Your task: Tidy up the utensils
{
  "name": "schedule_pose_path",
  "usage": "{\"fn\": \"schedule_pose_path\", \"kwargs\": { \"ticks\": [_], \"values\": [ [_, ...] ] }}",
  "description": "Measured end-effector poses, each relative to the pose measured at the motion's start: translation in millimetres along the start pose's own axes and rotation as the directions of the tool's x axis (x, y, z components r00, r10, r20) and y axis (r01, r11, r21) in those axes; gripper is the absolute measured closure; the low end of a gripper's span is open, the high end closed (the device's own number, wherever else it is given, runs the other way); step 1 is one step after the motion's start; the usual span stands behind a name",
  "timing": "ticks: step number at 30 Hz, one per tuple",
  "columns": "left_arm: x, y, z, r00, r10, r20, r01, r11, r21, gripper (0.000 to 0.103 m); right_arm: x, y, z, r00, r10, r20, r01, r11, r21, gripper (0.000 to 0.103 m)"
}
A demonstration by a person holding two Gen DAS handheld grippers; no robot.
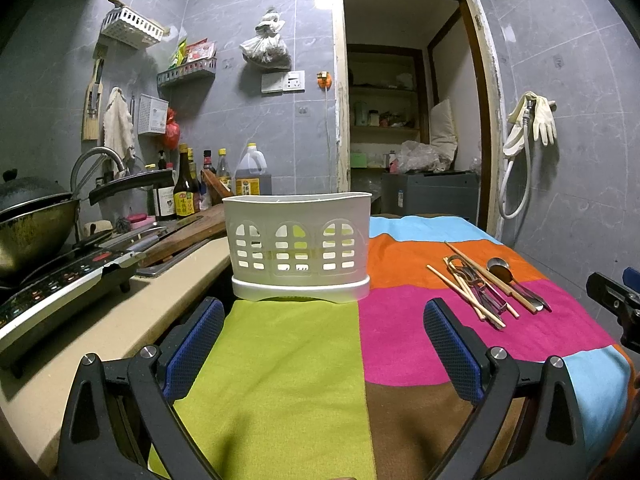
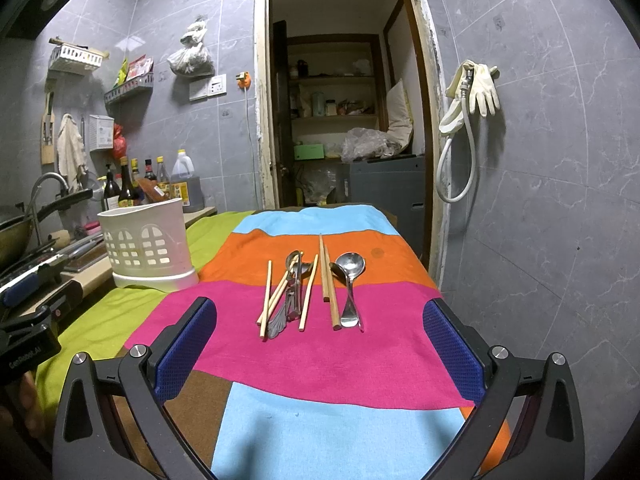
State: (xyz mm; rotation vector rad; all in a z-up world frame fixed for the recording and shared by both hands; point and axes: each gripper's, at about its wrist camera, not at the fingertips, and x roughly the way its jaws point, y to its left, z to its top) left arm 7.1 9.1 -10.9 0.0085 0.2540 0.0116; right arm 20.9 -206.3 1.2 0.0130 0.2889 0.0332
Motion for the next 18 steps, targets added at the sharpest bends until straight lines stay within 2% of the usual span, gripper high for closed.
{"fn": "schedule_pose_path", "kwargs": {
  "ticks": [8,13,18],
  "values": [
    [5,4,1,1.0,0.016,0.007,-0.016,1.0,0.001,0.005,0,11,-1,0.999,-0.005,0.038,0.007,0.999,-0.044,0.0],
    [14,3,14,1.0,-0.006,-0.006,0.006,1.0,-0.012,0.005,0,10,6,0.997,-0.023,0.07,0.028,0.997,-0.074,0.0],
    [23,-2,32,0.999,-0.038,0.002,0.038,0.999,0.0,0.005,8,1,17,0.992,-0.097,0.086,0.105,0.99,-0.091,0.0]
  ]
}}
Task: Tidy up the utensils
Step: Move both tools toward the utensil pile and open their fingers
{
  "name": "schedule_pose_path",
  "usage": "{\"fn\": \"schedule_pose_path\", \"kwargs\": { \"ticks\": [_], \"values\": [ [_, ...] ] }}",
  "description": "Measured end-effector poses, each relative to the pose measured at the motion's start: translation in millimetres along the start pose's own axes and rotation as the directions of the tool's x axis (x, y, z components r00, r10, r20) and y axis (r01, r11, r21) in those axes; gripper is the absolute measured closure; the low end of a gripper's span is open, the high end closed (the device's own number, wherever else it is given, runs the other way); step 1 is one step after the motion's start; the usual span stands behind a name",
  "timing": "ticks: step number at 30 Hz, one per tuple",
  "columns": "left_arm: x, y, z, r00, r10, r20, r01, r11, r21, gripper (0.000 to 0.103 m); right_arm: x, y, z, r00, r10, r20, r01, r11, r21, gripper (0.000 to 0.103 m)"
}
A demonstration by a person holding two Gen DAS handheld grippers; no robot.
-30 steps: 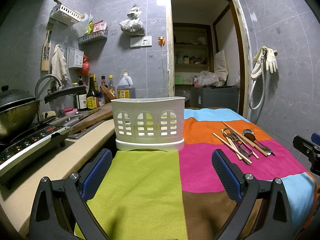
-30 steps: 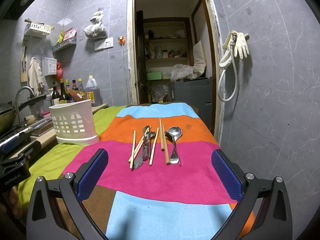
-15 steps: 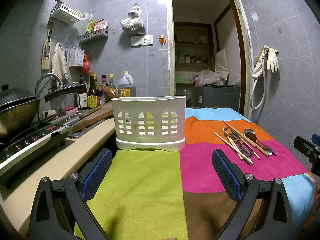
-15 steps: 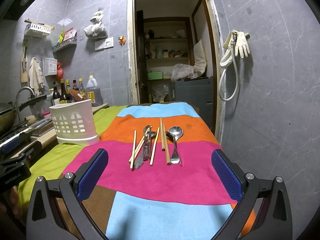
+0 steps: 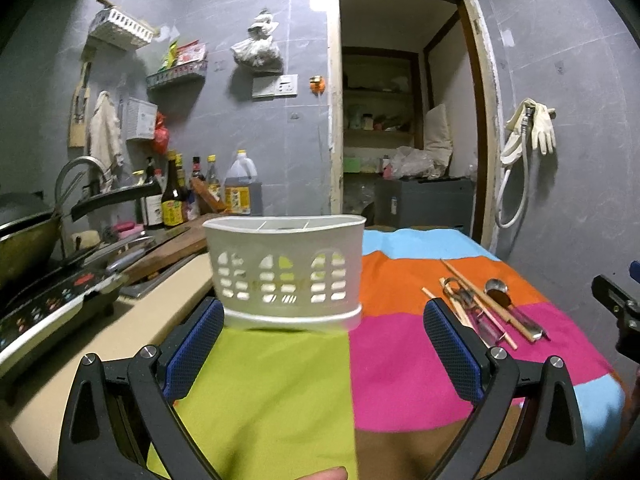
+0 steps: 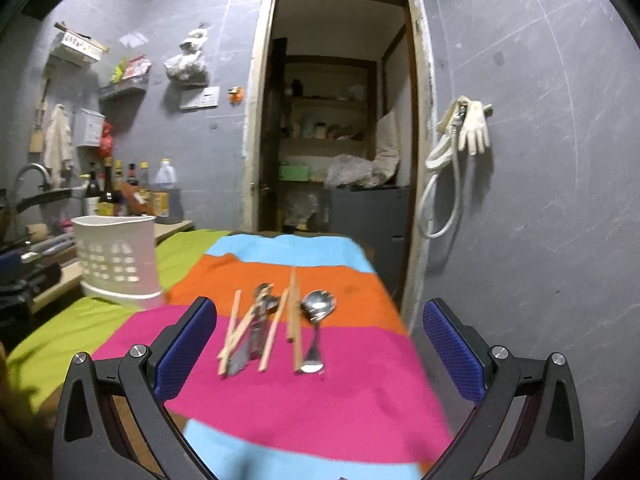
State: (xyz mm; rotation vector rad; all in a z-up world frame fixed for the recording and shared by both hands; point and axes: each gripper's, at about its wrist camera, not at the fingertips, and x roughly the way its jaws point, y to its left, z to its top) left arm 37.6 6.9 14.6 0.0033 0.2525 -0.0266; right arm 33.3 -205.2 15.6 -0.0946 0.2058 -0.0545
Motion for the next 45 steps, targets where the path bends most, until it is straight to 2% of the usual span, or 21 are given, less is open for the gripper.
{"fn": "schedule_pose_path", "kwargs": {
  "ticks": [10,13,17,21,27,28,30,32,34,36,41,45],
  "values": [
    [45,-27,33,0.991,-0.11,-0.071,0.113,0.993,0.033,0.005,44,-20,26,0.999,0.025,-0.023,-0.026,0.998,-0.063,0.0],
    [60,-36,39,0.987,-0.129,-0.098,0.134,0.99,0.051,0.005,63,-31,31,0.998,0.02,-0.058,-0.022,0.999,-0.047,0.0],
    [83,-44,43,0.973,-0.173,-0.155,0.183,0.982,0.053,0.005,89,-48,33,0.987,0.089,-0.137,-0.087,0.996,0.018,0.0],
    [105,-49,45,0.948,-0.216,-0.232,0.229,0.973,0.031,0.005,115,-65,35,0.967,0.153,-0.204,-0.138,0.987,0.083,0.0],
    [133,-63,43,0.915,-0.262,-0.307,0.281,0.959,0.021,0.005,147,-74,33,0.946,0.149,-0.286,-0.135,0.989,0.068,0.012],
    [137,-64,43,0.91,-0.267,-0.318,0.288,0.957,0.019,0.005,151,-75,32,0.943,0.149,-0.299,-0.136,0.989,0.064,0.018],
    [148,-66,43,0.896,-0.28,-0.345,0.303,0.953,0.014,0.006,167,-76,27,0.923,0.156,-0.35,-0.147,0.988,0.053,0.024],
    [158,-67,42,0.886,-0.287,-0.364,0.311,0.95,0.006,0.009,179,-77,23,0.903,0.165,-0.396,-0.159,0.986,0.049,0.034],
    [169,-70,40,0.869,-0.3,-0.393,0.326,0.945,-0.001,0.013,191,-76,18,0.878,0.182,-0.443,-0.18,0.983,0.047,0.039],
    [182,-73,38,0.845,-0.319,-0.429,0.346,0.938,-0.016,0.02,199,-73,13,0.86,0.188,-0.474,-0.194,0.98,0.037,0.043],
    [210,-80,29,0.777,-0.367,-0.511,0.386,0.92,-0.074,0.046,219,-62,1,0.808,0.2,-0.554,-0.234,0.972,0.009,0.052],
    [226,-85,22,0.72,-0.399,-0.568,0.411,0.904,-0.114,0.058,221,-54,-3,0.788,0.222,-0.575,-0.277,0.961,-0.009,0.053]
  ]
}}
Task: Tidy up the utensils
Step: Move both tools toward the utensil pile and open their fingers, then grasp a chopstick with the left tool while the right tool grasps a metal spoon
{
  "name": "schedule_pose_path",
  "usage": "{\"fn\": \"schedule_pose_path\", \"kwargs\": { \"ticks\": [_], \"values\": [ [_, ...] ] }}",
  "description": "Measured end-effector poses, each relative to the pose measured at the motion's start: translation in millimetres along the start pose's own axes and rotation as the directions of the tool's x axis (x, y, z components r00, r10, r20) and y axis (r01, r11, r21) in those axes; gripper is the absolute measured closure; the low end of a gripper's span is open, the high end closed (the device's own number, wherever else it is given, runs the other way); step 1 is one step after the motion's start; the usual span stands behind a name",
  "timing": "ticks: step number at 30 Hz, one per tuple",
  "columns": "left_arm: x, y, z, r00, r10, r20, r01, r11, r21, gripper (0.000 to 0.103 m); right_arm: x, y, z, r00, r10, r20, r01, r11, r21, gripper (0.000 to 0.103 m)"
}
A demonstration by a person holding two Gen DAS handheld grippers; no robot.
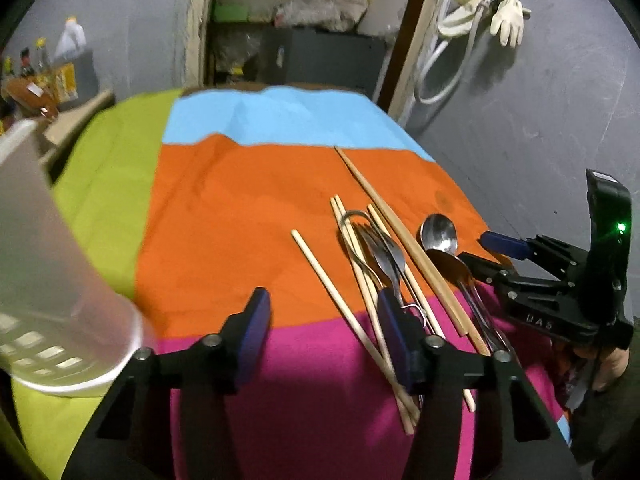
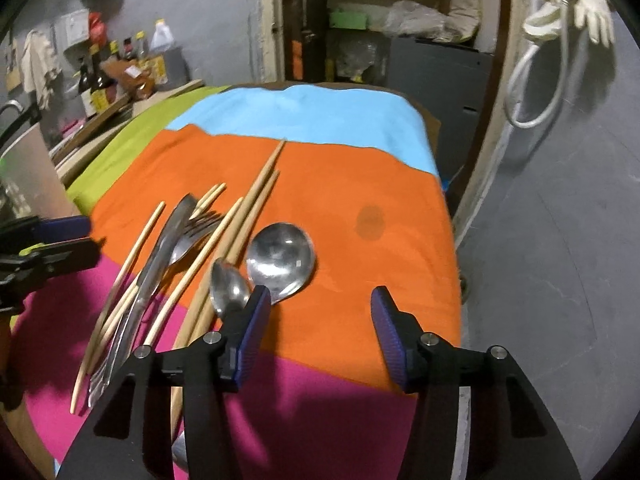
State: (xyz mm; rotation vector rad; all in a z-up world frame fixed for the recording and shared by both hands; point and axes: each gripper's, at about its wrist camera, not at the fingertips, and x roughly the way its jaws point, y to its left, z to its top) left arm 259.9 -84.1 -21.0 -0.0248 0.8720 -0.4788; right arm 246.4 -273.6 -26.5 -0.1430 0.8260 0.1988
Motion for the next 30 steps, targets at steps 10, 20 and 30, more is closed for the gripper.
{"fn": "schedule_pose_path", "kwargs": {
  "ticks": [10,20,30],
  "values": [
    [26,9,8,0.992,-0.064,-0.107,0.056,0.996,-0.072,0.077,13,14,7,0.999,0.013,-0.044,-0.016,0.998,-0.055,0.053],
    [34,10,24,0.985,-0.035,-0.171,0.019,0.996,-0.092,0.084,30,23,19,0.998,-0.007,-0.068,0.004,0.999,-0.05,0.053],
    [36,14,23,0.981,-0.008,-0.195,-0.013,0.994,-0.106,0.101,35,23,23,0.997,-0.019,-0.077,0.017,1.0,-0.015,0.059]
  ]
}}
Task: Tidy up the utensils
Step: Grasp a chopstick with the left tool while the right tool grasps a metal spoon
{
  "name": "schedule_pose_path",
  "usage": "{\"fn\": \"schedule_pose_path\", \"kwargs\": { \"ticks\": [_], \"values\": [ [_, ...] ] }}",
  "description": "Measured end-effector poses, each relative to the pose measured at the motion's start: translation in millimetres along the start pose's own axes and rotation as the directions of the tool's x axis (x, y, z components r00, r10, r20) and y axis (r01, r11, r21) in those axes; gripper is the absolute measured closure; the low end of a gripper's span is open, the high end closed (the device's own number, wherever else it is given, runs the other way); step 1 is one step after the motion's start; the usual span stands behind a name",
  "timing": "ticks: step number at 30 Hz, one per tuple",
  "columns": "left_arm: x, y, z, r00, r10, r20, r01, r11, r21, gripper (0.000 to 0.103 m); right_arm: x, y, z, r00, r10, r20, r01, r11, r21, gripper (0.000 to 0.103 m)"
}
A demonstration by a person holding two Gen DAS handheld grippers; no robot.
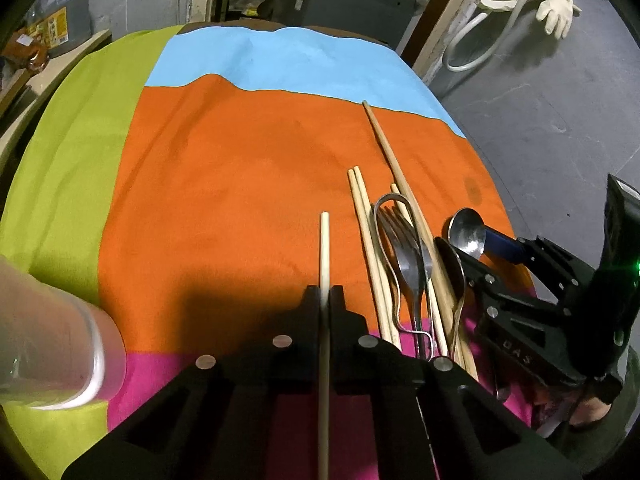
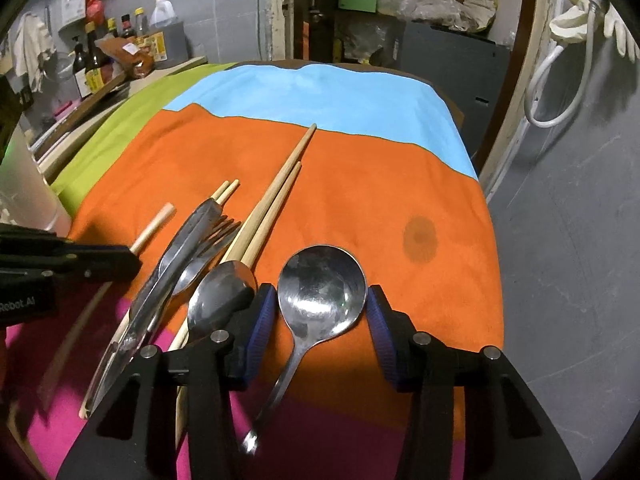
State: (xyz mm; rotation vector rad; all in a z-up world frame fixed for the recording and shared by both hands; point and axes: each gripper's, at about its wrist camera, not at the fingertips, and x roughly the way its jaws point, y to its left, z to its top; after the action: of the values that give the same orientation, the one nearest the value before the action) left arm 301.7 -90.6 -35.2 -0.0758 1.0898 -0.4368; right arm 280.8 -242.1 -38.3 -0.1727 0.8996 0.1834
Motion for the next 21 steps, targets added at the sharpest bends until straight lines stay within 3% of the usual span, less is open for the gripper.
{"fn": "schedule_pose_path", "kwargs": {
  "ticks": [8,12,16,19,21],
  "values": [
    [-7,-6,-11,1.0,0.01,0.011,-0.01,1.0,0.02,0.101,1,-1,2,1.0,0.0,0.002,0.0,1.0,0.01,0.063],
    [-21,-6,-22,0.997,-0.006,0.076,0.006,1.0,0.01,0.101,-9,-5,-1,0.999,0.017,0.045,-0.019,0.999,0.038,0.064],
    [-43,-7,-36,0.977,-0.056,0.208,0.052,0.998,0.026,0.101,-36,-3,-6,0.986,0.014,0.167,-0.021,0.999,0.043,0.064],
    [-57,-15,-46,0.951,-0.033,0.308,0.016,0.998,0.058,0.101,-57,8,-13,0.964,-0.011,0.267,0.006,1.0,0.02,0.064],
    [-67,-21,-52,0.925,-0.015,0.379,-0.014,0.997,0.074,0.101,-74,19,-19,0.935,-0.033,0.353,0.038,0.999,-0.007,0.064]
  ]
}}
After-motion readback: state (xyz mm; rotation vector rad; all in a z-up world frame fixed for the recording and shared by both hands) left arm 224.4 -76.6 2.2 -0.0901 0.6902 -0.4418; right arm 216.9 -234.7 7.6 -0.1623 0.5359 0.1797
